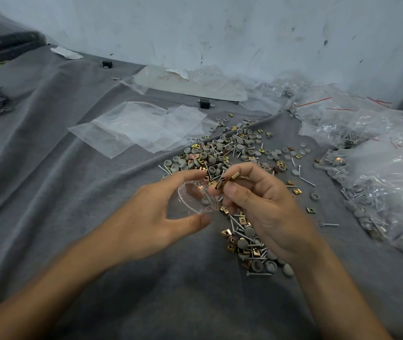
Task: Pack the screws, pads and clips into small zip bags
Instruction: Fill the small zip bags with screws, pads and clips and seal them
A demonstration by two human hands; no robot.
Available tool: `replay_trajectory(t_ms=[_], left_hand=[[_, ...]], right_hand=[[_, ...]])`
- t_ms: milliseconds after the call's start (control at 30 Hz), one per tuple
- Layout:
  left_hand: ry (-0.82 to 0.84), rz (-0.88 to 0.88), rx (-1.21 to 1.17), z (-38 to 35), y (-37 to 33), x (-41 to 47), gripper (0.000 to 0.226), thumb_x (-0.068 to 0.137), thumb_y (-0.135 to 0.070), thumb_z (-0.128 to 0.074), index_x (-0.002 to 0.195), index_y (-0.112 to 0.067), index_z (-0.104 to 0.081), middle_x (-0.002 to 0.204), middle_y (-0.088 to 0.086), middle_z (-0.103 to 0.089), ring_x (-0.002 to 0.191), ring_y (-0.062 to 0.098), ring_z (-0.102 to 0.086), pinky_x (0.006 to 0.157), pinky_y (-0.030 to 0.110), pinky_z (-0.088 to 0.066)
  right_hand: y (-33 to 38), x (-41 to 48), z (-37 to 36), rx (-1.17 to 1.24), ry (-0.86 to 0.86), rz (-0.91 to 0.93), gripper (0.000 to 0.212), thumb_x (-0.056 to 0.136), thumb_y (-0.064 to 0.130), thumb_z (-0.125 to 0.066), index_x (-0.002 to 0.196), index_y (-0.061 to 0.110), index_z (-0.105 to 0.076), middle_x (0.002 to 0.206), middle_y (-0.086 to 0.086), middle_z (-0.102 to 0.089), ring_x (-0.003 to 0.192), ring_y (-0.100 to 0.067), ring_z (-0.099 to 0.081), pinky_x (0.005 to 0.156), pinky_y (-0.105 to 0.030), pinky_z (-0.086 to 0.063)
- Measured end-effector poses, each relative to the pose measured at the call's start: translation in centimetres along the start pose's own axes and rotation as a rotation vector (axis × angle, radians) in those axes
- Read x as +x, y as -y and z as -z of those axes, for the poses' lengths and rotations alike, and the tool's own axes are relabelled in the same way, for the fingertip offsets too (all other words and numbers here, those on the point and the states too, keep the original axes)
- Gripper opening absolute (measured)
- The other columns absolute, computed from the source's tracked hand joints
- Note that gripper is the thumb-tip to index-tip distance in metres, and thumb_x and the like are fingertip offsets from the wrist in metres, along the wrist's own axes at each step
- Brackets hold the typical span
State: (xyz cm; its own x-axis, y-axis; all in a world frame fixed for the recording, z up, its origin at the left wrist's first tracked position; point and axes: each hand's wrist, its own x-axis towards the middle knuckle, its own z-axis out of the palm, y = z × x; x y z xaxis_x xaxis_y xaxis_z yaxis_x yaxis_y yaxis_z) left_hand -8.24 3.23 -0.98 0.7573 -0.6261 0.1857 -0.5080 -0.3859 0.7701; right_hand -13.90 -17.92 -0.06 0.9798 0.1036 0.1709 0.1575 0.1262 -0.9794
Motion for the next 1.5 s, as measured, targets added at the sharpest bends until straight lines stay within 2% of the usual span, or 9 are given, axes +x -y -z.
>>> replay_trajectory(t_ms=[633, 700, 767, 800, 1000, 1167, 1267, 1367, 1500], left_hand=[[0.011, -0.021, 0.000, -0.1, 0.3, 0.0, 0.075, 0.075, -0.071, -0.066, 0.143, -0.046, -0.043, 0.128, -0.032, -0.060, 0.120, -0.011, -0.055, 0.101, 0.023, -0.046], [0.016, -0.023, -0.017, -0.1, 0.2, 0.0, 0.071, 0.079, -0.063, -0.071, 0.142, -0.045, -0.045, 0.127, -0.031, -0.062, 0.118, -0.009, -0.057, 0.101, 0.027, -0.048], [0.019, -0.024, -0.029, -0.2, 0.3, 0.0, 0.068, 0.082, -0.052, -0.075, 0.142, -0.041, -0.047, 0.126, -0.030, -0.063, 0.116, -0.008, -0.059, 0.101, 0.030, -0.049], [0.020, -0.024, -0.029, -0.2, 0.3, 0.0, 0.067, 0.083, -0.049, -0.076, 0.143, -0.041, -0.047, 0.126, -0.030, -0.063, 0.116, -0.008, -0.060, 0.101, 0.030, -0.049], [0.002, -0.032, -0.002, -0.2, 0.4, 0.0, 0.069, 0.083, -0.054, -0.075, 0.145, -0.041, -0.045, 0.127, -0.031, -0.062, 0.117, -0.011, -0.057, 0.096, 0.013, -0.046], [0.004, -0.032, 0.001, -0.2, 0.4, -0.1, 0.071, 0.081, -0.059, -0.072, 0.144, -0.044, -0.044, 0.131, -0.029, -0.060, 0.119, -0.009, -0.057, 0.102, 0.028, -0.049], [0.004, -0.036, 0.002, -0.3, 0.4, 0.0, 0.072, 0.079, -0.062, -0.070, 0.144, -0.044, -0.044, 0.133, -0.029, -0.059, 0.120, -0.009, -0.056, 0.102, 0.030, -0.050], [-0.011, -0.034, -0.001, -0.3, 0.5, 0.0, 0.072, 0.078, -0.063, -0.070, 0.143, -0.046, -0.045, 0.130, -0.031, -0.061, 0.120, -0.010, -0.056, 0.104, 0.029, -0.048], [-0.018, -0.029, 0.001, -0.2, 0.6, -0.1, 0.073, 0.077, -0.067, -0.068, 0.143, -0.050, -0.042, 0.132, -0.033, -0.058, 0.123, -0.012, -0.053, 0.107, 0.028, -0.045]], right_hand=[[-0.2, 0.0, 0.0, 0.014, 0.006, 0.061, 0.017, 0.084, 0.037, -0.079, 0.097, 0.031, -0.071, 0.105, -0.016, -0.074, 0.081, -0.011, -0.064, 0.067, -0.022, -0.048], [-0.6, 0.1, 0.0, -0.090, -0.038, 0.083, 0.016, 0.086, 0.034, -0.079, 0.099, 0.028, -0.073, 0.104, -0.021, -0.071, 0.083, -0.020, -0.068, 0.070, -0.030, -0.055], [-1.1, 0.3, -0.1, -0.210, -0.085, 0.088, 0.022, 0.084, 0.039, -0.080, 0.103, 0.028, -0.076, 0.101, -0.021, -0.071, 0.090, -0.040, -0.068, 0.078, -0.050, -0.057], [-1.4, 0.3, -0.2, -0.246, -0.105, 0.088, 0.026, 0.083, 0.044, -0.080, 0.104, 0.029, -0.077, 0.100, -0.020, -0.072, 0.090, -0.042, -0.068, 0.078, -0.053, -0.056], [-1.5, 0.4, 0.7, -0.297, -0.186, 0.077, 0.027, 0.083, 0.043, -0.078, 0.106, 0.031, -0.077, 0.096, -0.005, -0.075, 0.085, -0.020, -0.066, 0.076, -0.037, -0.055], [-1.3, 0.2, 0.4, -0.389, -0.108, 0.100, 0.022, 0.083, 0.036, -0.080, 0.104, 0.033, -0.078, 0.092, -0.003, -0.074, 0.078, -0.018, -0.063, 0.068, -0.041, -0.054], [-1.2, 0.2, 0.2, -0.519, -0.083, 0.145, 0.023, 0.081, 0.036, -0.081, 0.104, 0.034, -0.079, 0.092, 0.003, -0.069, 0.074, -0.002, -0.056, 0.066, -0.019, -0.044], [-0.9, 0.2, 0.7, -0.494, -0.165, 0.128, 0.018, 0.086, 0.036, -0.075, 0.104, 0.033, -0.078, 0.091, 0.003, -0.071, 0.073, -0.013, -0.060, 0.066, -0.024, -0.049], [-0.9, 0.3, 2.6, -0.771, -0.294, 0.051, 0.004, 0.093, 0.030, -0.072, 0.095, 0.031, -0.075, 0.080, 0.014, -0.068, 0.068, 0.001, -0.057, 0.063, -0.015, -0.044]])
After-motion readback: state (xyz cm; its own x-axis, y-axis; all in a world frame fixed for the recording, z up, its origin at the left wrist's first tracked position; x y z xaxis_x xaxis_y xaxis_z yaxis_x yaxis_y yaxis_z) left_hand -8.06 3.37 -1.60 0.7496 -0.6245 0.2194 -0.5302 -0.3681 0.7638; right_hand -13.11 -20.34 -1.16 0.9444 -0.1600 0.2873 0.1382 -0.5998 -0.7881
